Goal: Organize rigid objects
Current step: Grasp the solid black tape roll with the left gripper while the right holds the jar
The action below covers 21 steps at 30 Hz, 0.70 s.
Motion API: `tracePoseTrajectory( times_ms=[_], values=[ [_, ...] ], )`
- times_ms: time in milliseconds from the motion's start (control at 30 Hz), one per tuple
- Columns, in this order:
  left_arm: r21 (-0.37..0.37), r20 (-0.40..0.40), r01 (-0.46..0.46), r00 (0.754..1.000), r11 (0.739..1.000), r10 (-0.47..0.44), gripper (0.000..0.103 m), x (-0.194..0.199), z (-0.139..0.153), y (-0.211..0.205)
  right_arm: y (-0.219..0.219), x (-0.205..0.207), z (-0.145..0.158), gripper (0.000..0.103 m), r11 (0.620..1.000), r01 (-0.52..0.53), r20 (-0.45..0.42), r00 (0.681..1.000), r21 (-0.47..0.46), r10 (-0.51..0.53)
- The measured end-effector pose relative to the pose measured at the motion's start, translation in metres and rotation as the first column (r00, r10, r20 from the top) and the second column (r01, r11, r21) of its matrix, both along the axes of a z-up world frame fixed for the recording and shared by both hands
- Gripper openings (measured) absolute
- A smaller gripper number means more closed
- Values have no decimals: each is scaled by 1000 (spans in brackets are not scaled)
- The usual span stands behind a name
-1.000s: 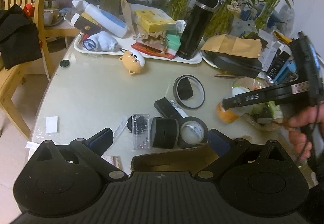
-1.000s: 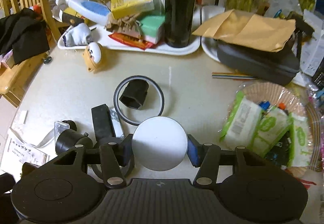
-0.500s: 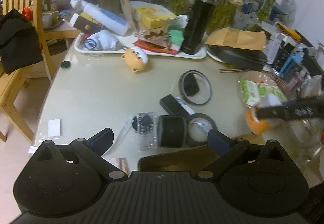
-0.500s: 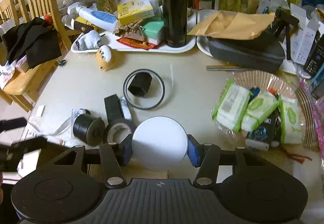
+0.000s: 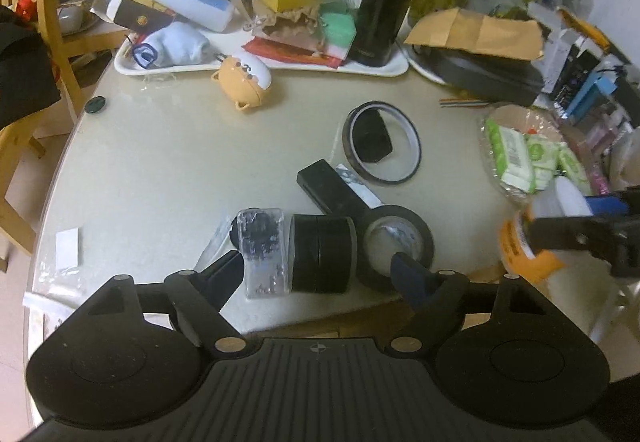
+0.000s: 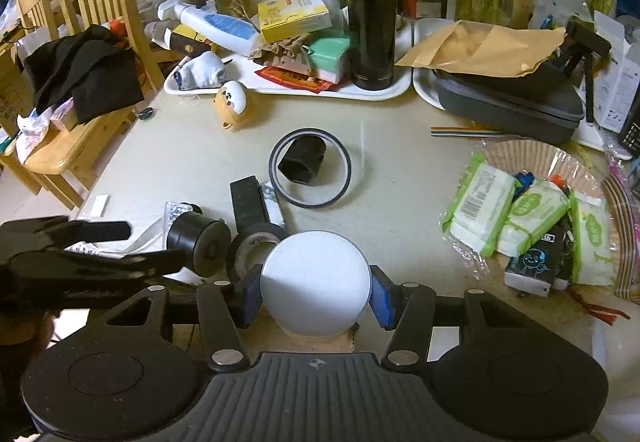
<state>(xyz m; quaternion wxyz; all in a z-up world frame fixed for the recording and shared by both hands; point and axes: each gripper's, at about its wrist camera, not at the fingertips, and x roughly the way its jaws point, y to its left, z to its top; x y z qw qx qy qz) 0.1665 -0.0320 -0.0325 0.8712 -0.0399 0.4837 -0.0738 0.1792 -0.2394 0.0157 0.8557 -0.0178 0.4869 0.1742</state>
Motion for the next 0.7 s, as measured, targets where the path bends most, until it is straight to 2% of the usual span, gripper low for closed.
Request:
tracePoseTrajectory(
  times_ms=[100, 333, 400, 433, 600, 700],
  values=[
    [-4, -28, 7, 1000, 1000, -7, 69, 11, -6, -6, -2, 1, 0, 57, 1000, 6, -3, 1000, 0, -6],
    [20, -91, 13, 996, 1000, -11, 56, 29, -20, -17, -7, 3, -3, 57, 1000, 12, -11, 1000, 6, -12],
    [47, -99, 23, 995, 999, -18, 44, 30, -25, -18, -7, 4, -3, 57, 1000, 14, -12, 1000, 8, -14],
    [58, -104, 20, 994, 998, -14, 42, 31, -28, -17, -7, 4, -3, 57, 1000, 15, -12, 1000, 8, -15],
    [3, -76, 0, 997, 1000, 0, 39, 27, -20, -8, -6, 5, -3, 57, 1000, 13, -5, 1000, 4, -13],
    [4, -28, 6, 1000, 1000, -6, 39, 21, -6, -9, -4, 4, 0, 57, 1000, 12, 8, 1000, 2, -12]
  ],
)
